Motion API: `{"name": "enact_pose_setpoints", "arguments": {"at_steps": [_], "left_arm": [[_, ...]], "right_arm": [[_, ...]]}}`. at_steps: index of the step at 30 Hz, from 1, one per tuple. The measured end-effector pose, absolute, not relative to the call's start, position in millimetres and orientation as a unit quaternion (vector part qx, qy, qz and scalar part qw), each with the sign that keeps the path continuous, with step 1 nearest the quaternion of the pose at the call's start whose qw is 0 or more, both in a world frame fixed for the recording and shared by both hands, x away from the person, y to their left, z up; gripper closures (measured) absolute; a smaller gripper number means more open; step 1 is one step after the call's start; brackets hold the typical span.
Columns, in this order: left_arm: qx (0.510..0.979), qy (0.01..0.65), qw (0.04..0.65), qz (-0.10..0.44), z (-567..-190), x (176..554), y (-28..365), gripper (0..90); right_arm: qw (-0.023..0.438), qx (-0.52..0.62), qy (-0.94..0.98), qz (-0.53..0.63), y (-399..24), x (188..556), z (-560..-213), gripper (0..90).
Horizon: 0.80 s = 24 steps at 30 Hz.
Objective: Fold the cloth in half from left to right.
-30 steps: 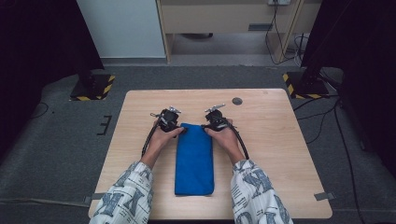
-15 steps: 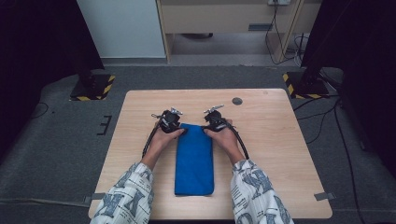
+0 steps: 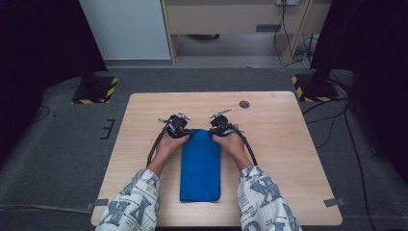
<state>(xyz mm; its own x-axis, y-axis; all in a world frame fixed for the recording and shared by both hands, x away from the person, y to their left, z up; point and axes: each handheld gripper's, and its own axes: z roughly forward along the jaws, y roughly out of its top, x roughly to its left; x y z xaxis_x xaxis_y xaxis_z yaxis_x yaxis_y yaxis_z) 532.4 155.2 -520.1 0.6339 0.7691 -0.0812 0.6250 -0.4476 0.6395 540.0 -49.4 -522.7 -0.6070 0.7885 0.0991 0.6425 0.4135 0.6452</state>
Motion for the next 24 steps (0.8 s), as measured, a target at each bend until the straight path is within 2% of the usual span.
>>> {"name": "enact_pose_setpoints", "arguments": {"at_steps": [8, 24], "left_arm": [[0.842, 0.418, 0.327, 0.098, -520, 532, 154, 84.6], [0.837, 0.405, 0.351, 0.110, -504, 528, 143, 86.2]], "right_arm": [[0.105, 0.428, 0.831, 0.340, -51, 541, -524, 86.4], [0.121, 0.415, 0.826, 0.362, -64, 537, -507, 86.7]]}}
